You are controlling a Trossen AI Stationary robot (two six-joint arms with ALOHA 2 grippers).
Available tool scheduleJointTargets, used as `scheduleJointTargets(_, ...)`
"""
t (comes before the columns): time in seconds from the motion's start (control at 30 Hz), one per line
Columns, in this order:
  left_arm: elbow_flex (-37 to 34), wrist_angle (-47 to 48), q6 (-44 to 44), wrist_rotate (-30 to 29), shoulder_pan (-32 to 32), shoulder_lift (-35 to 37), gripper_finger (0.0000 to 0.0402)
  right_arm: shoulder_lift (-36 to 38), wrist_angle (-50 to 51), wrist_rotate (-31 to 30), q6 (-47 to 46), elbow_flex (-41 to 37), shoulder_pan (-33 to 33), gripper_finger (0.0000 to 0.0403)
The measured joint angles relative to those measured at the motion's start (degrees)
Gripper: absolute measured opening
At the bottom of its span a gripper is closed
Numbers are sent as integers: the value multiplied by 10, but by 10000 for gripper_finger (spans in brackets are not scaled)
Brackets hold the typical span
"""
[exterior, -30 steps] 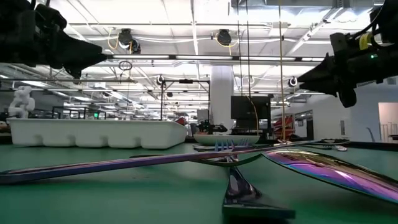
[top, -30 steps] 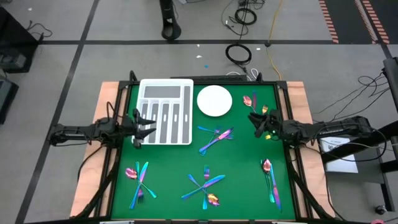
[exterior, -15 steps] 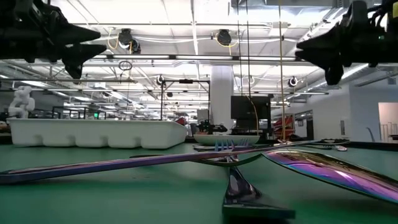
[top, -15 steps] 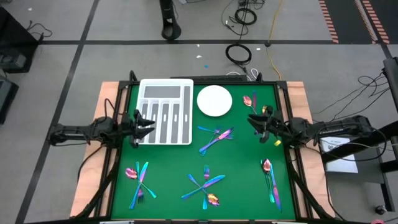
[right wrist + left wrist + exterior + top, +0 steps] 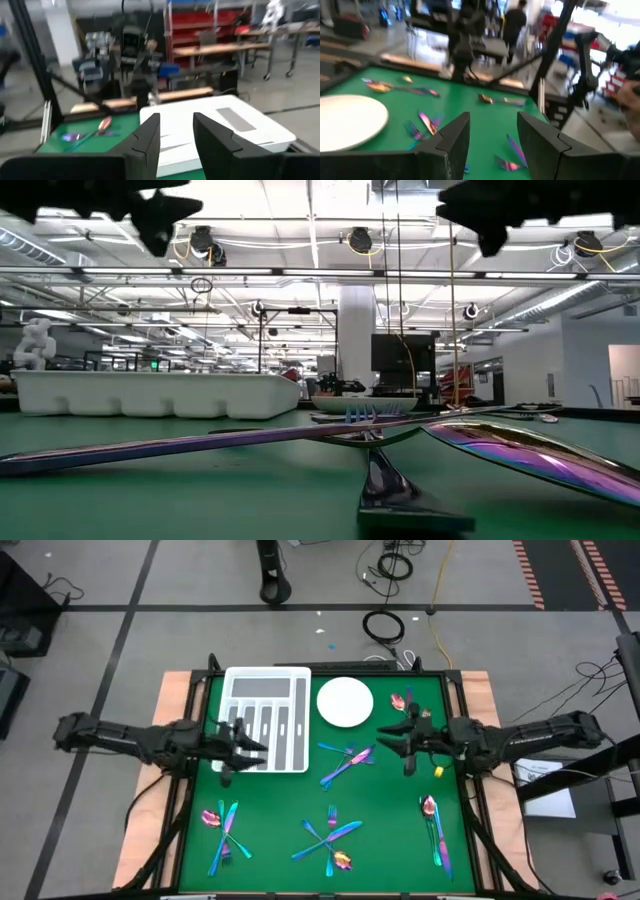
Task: Sort silverware
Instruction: Put the blue knife into the silverware tray
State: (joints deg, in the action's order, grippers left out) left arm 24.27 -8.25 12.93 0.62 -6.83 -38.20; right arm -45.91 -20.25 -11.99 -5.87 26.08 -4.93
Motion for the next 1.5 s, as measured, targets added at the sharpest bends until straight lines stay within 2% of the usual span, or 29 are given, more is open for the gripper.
scheduleJointTargets(0.1,57,23,0,-3,-27,-89,166,-63,30,35,2,48,-14,105)
scheduleJointTargets(0.23,134,95,11,-43,-60,-191,166,-142,65,77,2,97,-44,105)
scheduleJointTargets(0.4,204,131,60,-61,-104,-294,166,-208,136,79,2,152,-82,105)
scheduleJointTargets(0.6,259,135,115,-123,-177,-400,166,-249,200,76,-2,196,-117,105)
scheduleJointTargets(0.83,338,136,153,-188,-240,-509,166,-260,210,75,-28,202,-162,105)
scheduleJointTargets(1.03,407,138,165,-205,-266,-598,166,-260,236,13,-44,221,-209,105)
scheduleJointTargets(1.3,496,252,217,-218,-294,-678,166,-260,257,-64,-53,246,-280,105)
scheduleJointTargets(1.5,510,272,250,-243,-300,-724,166,-260,264,-113,-68,247,-304,105)
